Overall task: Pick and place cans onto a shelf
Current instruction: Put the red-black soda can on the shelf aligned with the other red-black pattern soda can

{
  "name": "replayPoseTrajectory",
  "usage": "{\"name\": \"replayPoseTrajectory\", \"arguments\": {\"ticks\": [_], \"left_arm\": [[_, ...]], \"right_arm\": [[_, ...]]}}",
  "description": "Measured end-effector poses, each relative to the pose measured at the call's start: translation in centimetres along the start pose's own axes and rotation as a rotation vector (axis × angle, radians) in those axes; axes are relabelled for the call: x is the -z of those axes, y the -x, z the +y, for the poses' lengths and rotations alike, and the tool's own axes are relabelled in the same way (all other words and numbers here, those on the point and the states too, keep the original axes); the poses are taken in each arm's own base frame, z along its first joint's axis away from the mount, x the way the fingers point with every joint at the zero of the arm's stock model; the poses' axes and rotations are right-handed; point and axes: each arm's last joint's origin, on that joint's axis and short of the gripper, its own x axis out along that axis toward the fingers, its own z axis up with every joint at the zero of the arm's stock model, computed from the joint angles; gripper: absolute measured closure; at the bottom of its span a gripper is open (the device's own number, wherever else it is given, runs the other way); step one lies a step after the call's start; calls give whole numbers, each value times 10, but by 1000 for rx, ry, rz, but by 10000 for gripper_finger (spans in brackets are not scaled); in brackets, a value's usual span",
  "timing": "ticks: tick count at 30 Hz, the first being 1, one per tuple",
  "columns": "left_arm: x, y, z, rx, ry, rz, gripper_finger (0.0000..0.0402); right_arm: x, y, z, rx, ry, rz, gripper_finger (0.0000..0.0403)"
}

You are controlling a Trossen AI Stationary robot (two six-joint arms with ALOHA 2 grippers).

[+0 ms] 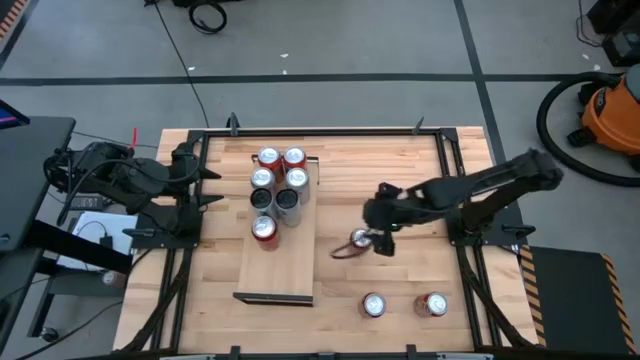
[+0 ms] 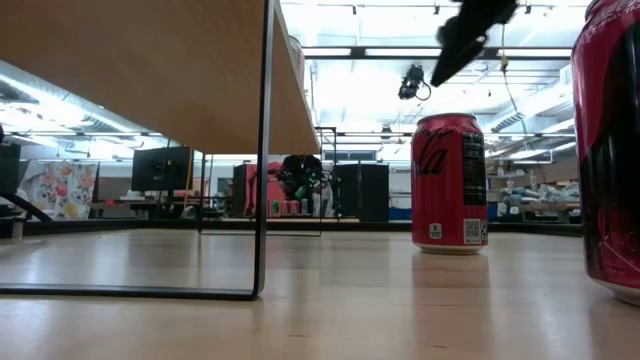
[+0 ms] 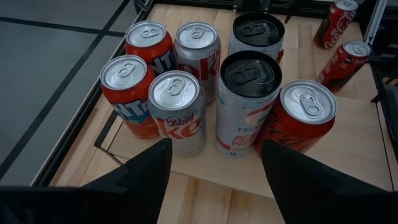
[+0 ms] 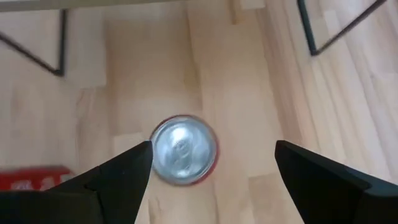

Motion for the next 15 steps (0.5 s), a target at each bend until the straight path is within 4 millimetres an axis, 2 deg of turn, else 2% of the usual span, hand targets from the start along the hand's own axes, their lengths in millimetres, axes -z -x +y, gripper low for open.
{"name": "replayPoseTrajectory", "arguments": {"ticks": [3, 8, 15], "left_arm": [[0, 0, 0, 0, 0, 0, 143], [0, 0, 0, 0, 0, 0, 143], [0, 0, 0, 0, 0, 0, 143]], "right_arm": [[21, 2, -3, -29, 1, -39, 54], [58, -15, -6, -76, -47, -24, 52], [86, -41, -2, -144, -62, -33, 43]]}}
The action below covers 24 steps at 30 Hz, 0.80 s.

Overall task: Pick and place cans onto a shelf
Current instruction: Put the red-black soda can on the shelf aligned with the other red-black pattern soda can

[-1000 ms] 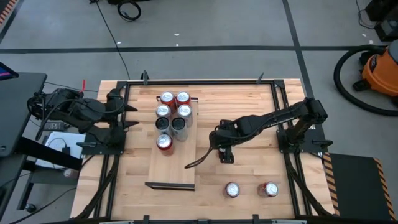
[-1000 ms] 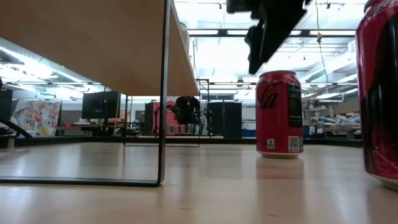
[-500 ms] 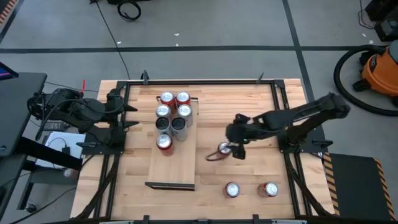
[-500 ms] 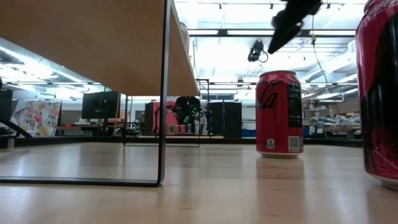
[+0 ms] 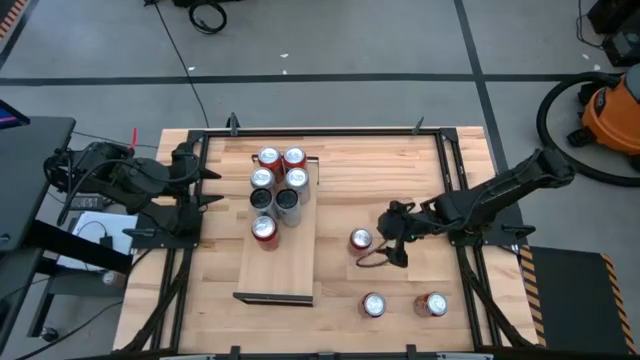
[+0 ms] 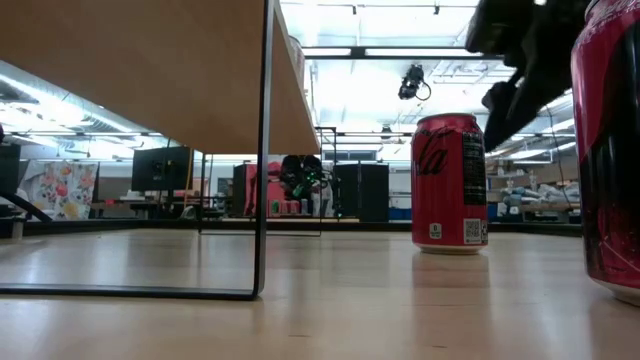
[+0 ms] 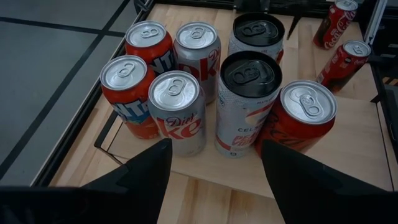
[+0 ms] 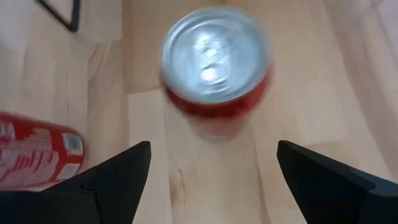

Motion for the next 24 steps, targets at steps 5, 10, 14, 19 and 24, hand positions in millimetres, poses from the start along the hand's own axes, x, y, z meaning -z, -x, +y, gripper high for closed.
{"name": "replayPoseTrajectory", "arguments": {"ticks": [5, 10, 14, 19, 24], "left_arm": [[0, 0, 0, 0, 0, 0, 143], [0, 0, 0, 0, 0, 0, 143], [0, 0, 0, 0, 0, 0, 143], [0, 0, 0, 0, 0, 0, 143], [0, 0, 0, 0, 0, 0, 143]], "right_arm": [[17, -14, 2, 28, 26, -57, 48], [25, -25, 1, -1, 16, -165, 50], [31, -34, -1, 5, 13, -206, 50], [28, -45, 2, 13, 58, -239, 50], [22, -59, 8, -22, 75, -301, 50]]}}
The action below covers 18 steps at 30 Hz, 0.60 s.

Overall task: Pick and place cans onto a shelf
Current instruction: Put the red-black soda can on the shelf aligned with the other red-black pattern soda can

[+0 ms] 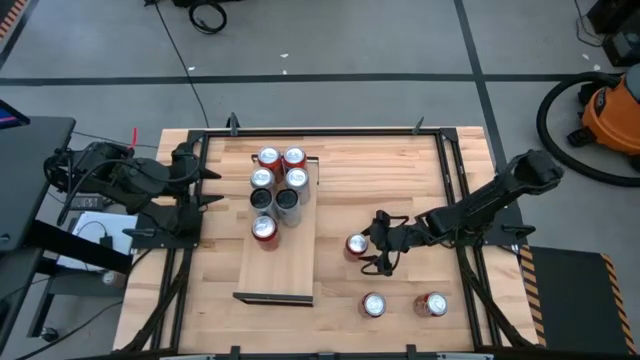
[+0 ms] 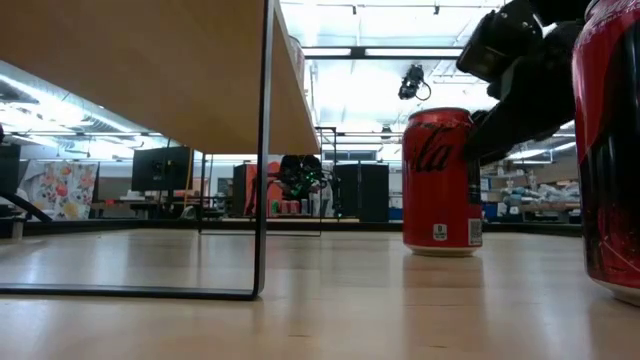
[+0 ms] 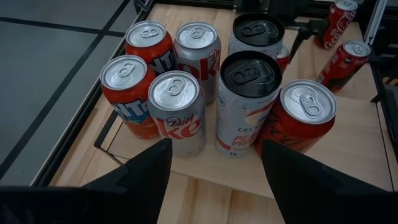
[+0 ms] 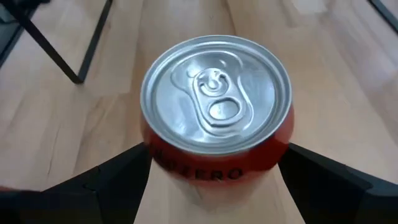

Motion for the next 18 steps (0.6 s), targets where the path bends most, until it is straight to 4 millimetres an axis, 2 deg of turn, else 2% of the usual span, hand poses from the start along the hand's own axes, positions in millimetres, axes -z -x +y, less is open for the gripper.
{"name": "replayPoseTrajectory", "arguments": {"ticks": [8, 13, 18], "left_arm": [[0, 0, 0, 0, -7, 0, 143], [0, 0, 0, 0, -167, -1, 143], [-4, 0, -1, 9, -164, -39, 143]], "right_arm": [[1, -18, 4, -12, -57, -63, 50], [1, -28, 7, -34, -66, -114, 50], [0, -34, 8, -76, -60, -146, 50]]}}
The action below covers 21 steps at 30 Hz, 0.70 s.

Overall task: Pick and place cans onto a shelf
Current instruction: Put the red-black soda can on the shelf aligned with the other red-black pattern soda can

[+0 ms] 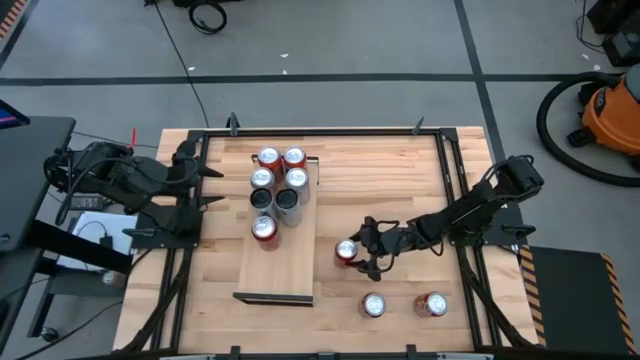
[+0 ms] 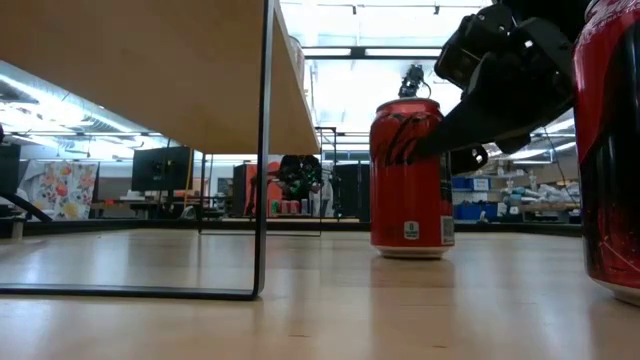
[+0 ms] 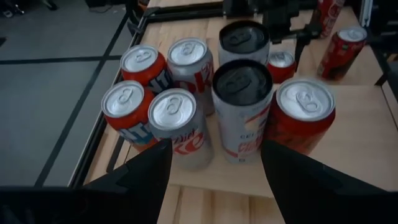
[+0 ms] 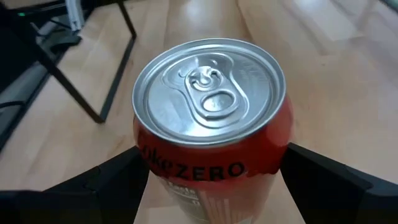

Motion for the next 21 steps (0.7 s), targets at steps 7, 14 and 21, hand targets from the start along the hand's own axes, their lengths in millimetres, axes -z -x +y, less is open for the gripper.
{"name": "replayPoseTrajectory", "arguments": {"ticks": [7, 14, 21], "left_arm": [[-2, 0, 0, 2, 5, -15, 143], [-11, -2, -2, 25, 304, -86, 143], [-22, 0, -3, 62, 450, -184, 143]], "right_arm": [[-3, -2, -6, -96, 11, 26, 50], [-1, -2, -4, -111, 128, 44, 46], [-1, -1, 1, -16, 121, 19, 55]]}}
